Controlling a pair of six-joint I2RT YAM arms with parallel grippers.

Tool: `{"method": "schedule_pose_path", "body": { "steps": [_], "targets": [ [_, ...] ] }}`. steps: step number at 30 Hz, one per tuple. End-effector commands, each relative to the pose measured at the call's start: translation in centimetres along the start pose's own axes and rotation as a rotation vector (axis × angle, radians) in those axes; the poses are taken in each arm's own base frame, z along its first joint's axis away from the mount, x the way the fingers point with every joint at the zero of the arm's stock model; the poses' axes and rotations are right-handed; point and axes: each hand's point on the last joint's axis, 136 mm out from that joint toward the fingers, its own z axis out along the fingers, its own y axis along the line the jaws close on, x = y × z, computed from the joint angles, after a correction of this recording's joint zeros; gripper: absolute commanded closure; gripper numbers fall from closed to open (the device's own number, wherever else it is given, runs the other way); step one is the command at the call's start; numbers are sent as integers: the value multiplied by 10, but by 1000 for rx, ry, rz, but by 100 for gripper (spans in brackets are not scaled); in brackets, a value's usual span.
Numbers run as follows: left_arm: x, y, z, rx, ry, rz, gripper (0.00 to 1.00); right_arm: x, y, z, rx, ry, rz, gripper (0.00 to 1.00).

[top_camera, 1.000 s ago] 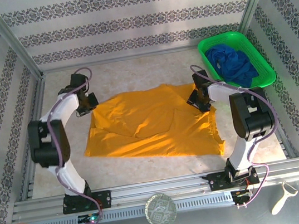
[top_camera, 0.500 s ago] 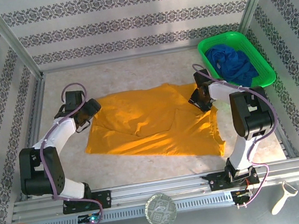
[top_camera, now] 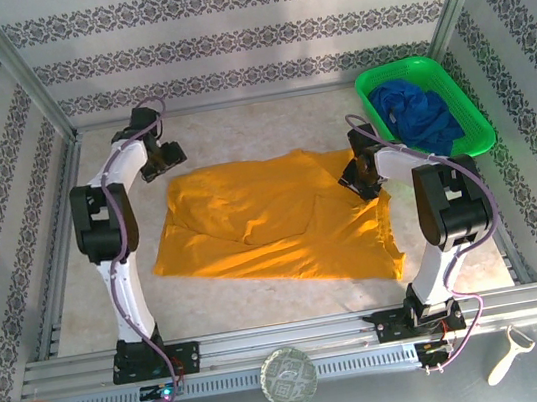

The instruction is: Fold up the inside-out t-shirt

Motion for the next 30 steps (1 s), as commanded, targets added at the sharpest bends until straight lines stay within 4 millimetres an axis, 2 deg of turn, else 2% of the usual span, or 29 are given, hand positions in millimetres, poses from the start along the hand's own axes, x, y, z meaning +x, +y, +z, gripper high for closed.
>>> {"method": "schedule_pose_path", "body": {
  "steps": [1,3,6,8,11,12,15,19,21,23,24,25,26,27,28,30],
  "targets": [
    [30,17,3,-71,179,32,23,-3,-12,5,47,1,31,53],
    [34,16,9,-63,205,18,27,-3,-12,5,49,-1,33,53],
    [41,7,17,-18,229,2,40,-3,-12,5,47,-2,35,53],
    [45,1,21,16,242,-3,55,-3,-13,5,51,-3,41,53],
    [48,-8,20,72,244,-3,92,-3,-13,5,53,-4,42,53],
    [46,-10,18,86,230,-1,100,-4,-13,5,52,-5,44,53],
    [32,-14,0,112,130,-5,100,-4,-12,5,52,-6,42,54],
    [5,-13,-51,116,-135,-27,100,-3,-13,5,55,-6,43,54],
    [2,-14,-74,159,-273,-37,100,-4,-13,6,57,-8,45,54],
    [5,-25,-101,272,-394,-35,100,-4,-13,5,55,-10,47,54],
    [11,-32,-107,339,-415,-25,85,-4,-13,5,56,-10,49,54],
    [18,-38,-111,407,-428,-16,54,-4,-13,6,56,-10,49,54],
    [24,-39,-113,437,-435,-17,33,-5,-12,5,54,-12,50,54],
    [31,-35,-112,442,-437,-30,20,-4,-13,6,56,-11,51,54],
    [36,-28,-111,425,-444,-48,13,-5,-12,5,56,-11,51,54],
    [41,-17,-107,382,-449,-69,11,-5,-12,5,56,-10,49,54]
  ]
}}
